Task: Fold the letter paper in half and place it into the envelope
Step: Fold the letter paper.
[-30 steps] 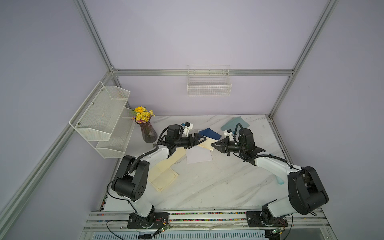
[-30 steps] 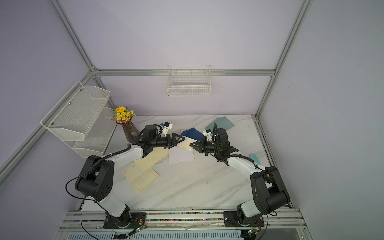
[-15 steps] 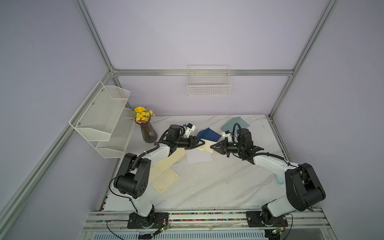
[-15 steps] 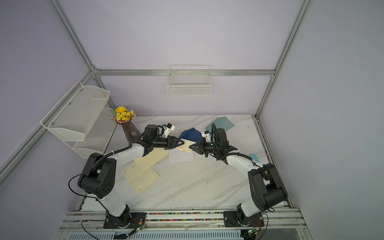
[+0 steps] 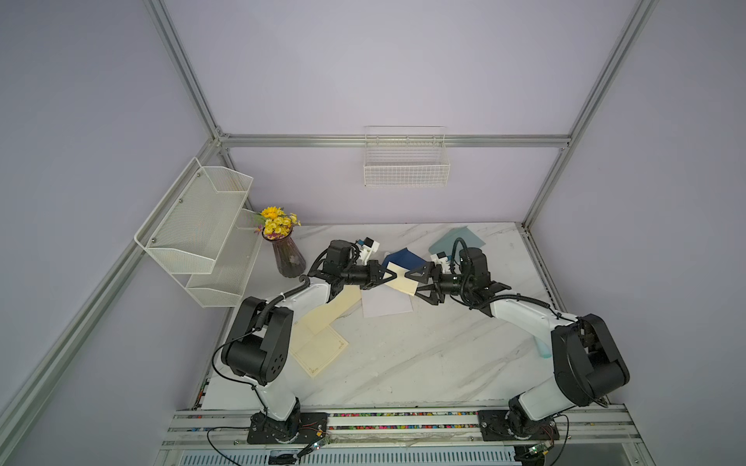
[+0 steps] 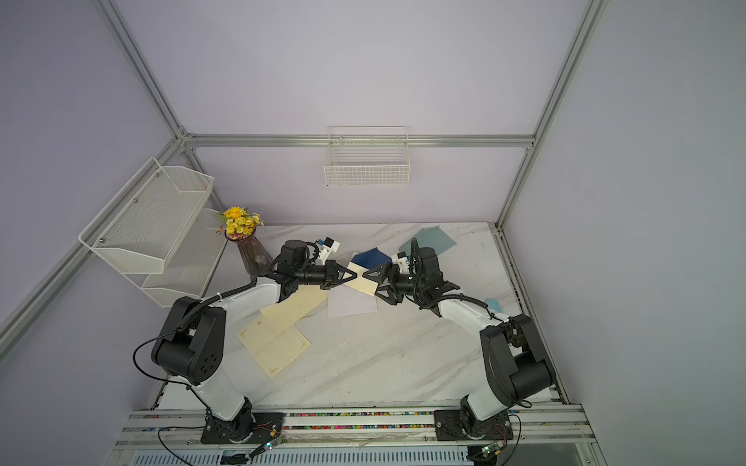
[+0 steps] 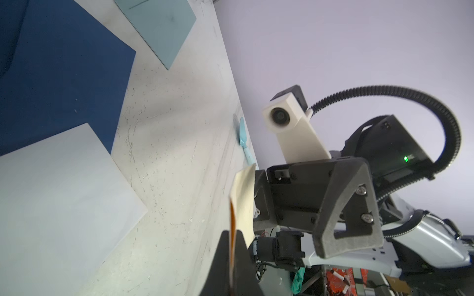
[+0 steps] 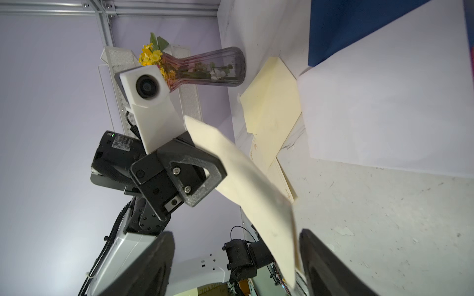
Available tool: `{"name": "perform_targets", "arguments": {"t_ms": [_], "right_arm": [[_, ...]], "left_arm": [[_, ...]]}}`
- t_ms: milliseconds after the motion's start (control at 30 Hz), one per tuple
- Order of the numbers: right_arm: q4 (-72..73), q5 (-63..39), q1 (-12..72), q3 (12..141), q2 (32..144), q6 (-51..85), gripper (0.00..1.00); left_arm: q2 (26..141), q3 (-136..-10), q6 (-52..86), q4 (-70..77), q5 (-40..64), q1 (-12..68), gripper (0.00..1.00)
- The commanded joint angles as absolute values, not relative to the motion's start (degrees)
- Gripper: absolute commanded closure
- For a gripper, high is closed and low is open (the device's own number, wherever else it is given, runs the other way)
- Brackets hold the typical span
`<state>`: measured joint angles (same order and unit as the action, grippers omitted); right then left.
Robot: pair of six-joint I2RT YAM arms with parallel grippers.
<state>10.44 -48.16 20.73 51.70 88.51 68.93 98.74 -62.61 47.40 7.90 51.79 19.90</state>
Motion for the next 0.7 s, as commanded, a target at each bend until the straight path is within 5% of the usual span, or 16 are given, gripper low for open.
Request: {"name": "perform_targets", "arguments": {"t_ms": [0,333,667], "right_arm": [[17.63,-42.45,22.14,50.34,86.52,76.28,0.18],[27.51,-23.2,26.49,45.18,84.81,91.32,0.18],[31.87,-15.14,29.52,47.48,89.84,98.88,0.25]], "left_arm": [[99.2,-63.57,56.91,15.3,47.33,19.75,1.0],[98.54,-55.07,81.36,34.06,28.18,21.45,1.0],[95.08,-55.13,85.35,31.89,10.27,28.39,1.0]]}}
